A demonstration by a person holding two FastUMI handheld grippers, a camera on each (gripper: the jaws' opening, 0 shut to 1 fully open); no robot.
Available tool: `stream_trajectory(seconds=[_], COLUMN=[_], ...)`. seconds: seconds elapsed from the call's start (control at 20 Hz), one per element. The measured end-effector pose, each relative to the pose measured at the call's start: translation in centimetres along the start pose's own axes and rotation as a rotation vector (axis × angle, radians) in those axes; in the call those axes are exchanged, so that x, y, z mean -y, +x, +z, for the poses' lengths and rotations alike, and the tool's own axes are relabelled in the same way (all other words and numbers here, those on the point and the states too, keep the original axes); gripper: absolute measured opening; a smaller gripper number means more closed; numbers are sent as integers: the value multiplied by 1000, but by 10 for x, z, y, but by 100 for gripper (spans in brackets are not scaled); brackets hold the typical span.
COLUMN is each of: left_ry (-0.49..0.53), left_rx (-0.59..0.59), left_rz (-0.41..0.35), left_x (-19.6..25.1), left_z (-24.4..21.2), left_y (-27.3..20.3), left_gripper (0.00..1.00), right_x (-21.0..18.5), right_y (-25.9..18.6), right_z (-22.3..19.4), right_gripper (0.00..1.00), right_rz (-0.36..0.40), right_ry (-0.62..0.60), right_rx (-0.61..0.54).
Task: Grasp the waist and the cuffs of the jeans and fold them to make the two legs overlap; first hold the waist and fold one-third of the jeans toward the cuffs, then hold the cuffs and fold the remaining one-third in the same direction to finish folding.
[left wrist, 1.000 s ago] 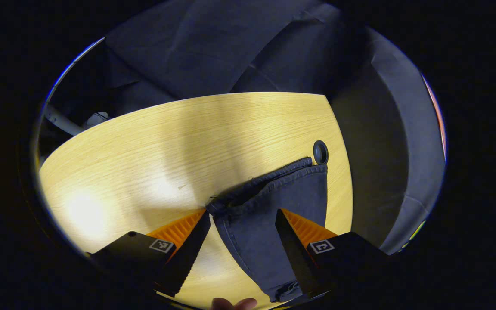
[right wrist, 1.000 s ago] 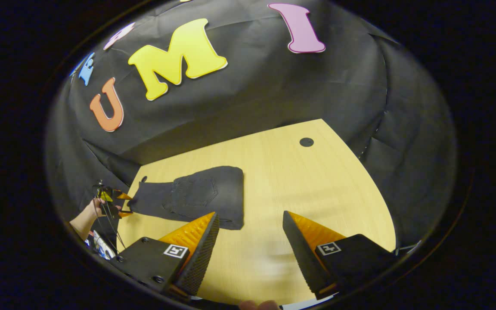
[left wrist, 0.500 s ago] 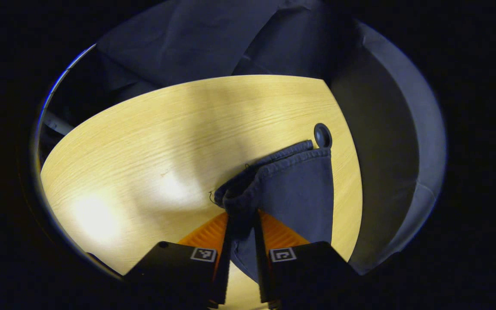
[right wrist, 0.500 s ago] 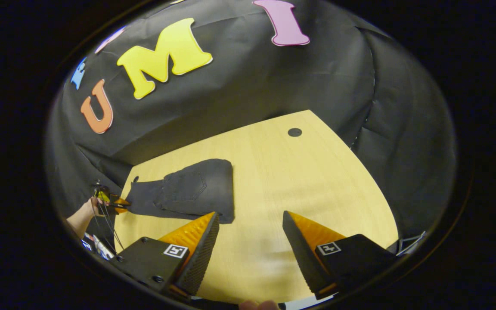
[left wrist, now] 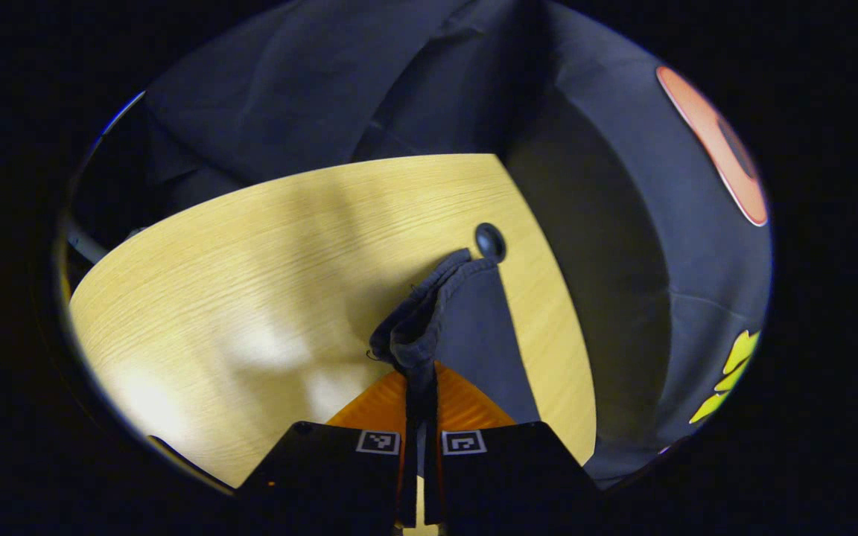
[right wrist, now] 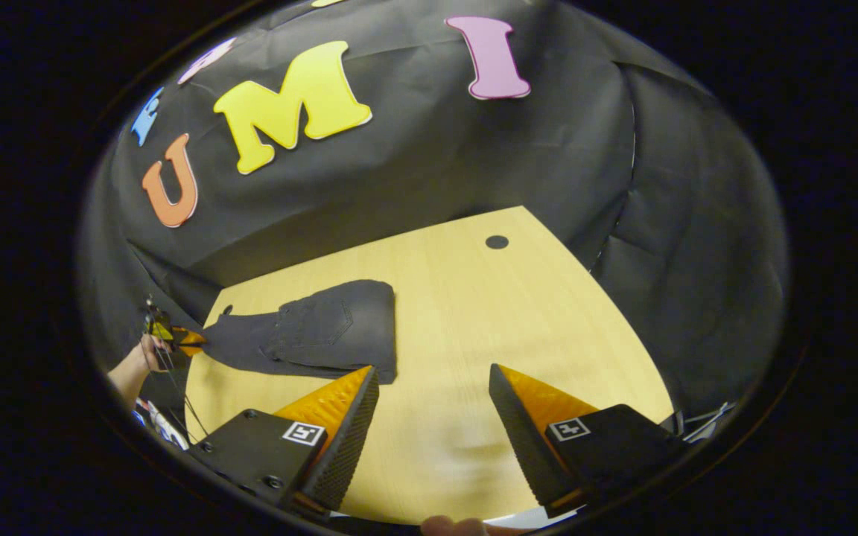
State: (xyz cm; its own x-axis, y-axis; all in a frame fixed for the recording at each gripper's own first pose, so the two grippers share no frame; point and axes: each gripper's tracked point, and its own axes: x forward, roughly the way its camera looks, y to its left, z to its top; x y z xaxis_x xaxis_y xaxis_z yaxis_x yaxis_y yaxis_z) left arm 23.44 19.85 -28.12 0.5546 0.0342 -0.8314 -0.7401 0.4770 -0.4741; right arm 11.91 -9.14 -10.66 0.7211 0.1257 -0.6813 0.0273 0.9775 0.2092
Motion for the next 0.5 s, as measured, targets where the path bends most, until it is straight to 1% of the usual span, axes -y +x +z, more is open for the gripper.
stream_trajectory(seconds=[0.05, 0.1, 0.15, 0.25, 0.35, 0.4, 0.45, 0.5], left_ry=[39, 87, 140, 239, 350, 407, 468, 531], left_rx=[15, 31, 53, 108, 157, 180, 199, 211], left_rz=[-23, -48, -69, -129, -195, -231, -270, -305], left_x=[11, 24, 39, 75, 110, 132, 151, 169], left_z=[-1, -3, -4, -9, -22, -32, -45, -59], left_y=[-10, -21, -34, -60, -92, -105, -120, -132], left_gripper=[7, 6, 6, 6, 6, 6, 6, 6], right_x=[0, 2, 8, 17, 19, 20, 21, 26], right_y=[-7, -15, -23, -39, -54, -61, -68, -74], right_z=[-1, -2, -4, -6, -9, -12, -16, -21], right_gripper=[93, 92, 96, 96, 96, 92, 96, 96], right_rz=[-6, -23, -51, -92, -103, -102, -106, -110], right_ry=[-7, -26, -57, -97, -109, -109, -105, -102], right_rx=[21, 40, 60, 101, 132, 142, 150, 155])
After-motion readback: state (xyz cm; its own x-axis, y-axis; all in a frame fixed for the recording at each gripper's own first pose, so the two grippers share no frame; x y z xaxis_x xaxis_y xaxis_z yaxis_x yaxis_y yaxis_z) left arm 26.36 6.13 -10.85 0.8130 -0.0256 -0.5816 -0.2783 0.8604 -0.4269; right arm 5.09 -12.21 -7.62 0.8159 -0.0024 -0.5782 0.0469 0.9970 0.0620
